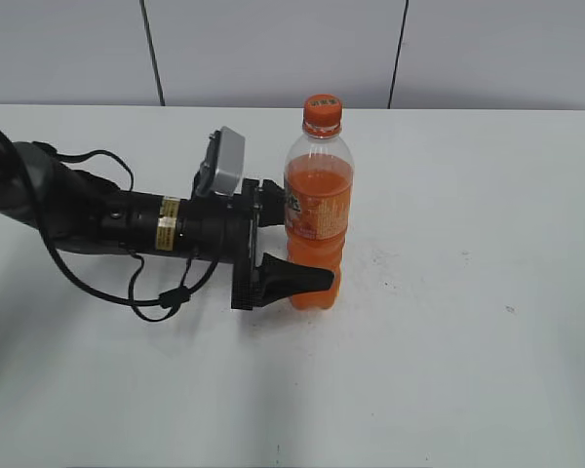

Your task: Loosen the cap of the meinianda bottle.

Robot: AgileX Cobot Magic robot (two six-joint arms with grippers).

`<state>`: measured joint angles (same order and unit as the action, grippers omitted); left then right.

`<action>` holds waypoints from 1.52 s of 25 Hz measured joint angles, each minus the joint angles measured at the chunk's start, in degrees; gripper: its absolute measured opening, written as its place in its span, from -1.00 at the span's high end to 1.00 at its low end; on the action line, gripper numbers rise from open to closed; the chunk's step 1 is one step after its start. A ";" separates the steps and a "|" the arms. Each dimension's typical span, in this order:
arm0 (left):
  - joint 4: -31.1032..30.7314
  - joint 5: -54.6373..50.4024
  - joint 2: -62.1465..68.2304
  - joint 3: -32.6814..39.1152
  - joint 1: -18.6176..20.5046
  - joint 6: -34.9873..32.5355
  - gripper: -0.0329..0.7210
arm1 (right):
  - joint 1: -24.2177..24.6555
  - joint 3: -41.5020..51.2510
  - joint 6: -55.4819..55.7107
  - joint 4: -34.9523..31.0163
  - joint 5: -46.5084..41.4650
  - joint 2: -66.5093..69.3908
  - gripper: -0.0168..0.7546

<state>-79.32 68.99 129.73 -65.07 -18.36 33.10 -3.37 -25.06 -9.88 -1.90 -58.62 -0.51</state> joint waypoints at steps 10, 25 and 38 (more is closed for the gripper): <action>1.71 0.05 4.43 -5.88 -3.58 1.47 -0.48 | 0.00 0.00 0.00 0.00 0.00 0.00 -0.24; 2.98 -0.16 4.62 -6.01 -3.58 1.47 -0.13 | 0.00 0.00 0.00 0.00 0.00 0.00 -0.24; 3.09 -0.11 4.62 -6.01 -3.58 1.47 -0.13 | 0.00 0.00 0.00 0.00 0.00 0.00 -0.24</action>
<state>-76.23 68.88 134.35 -71.08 -21.94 34.57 -3.37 -25.06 -9.88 -1.90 -58.62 -0.51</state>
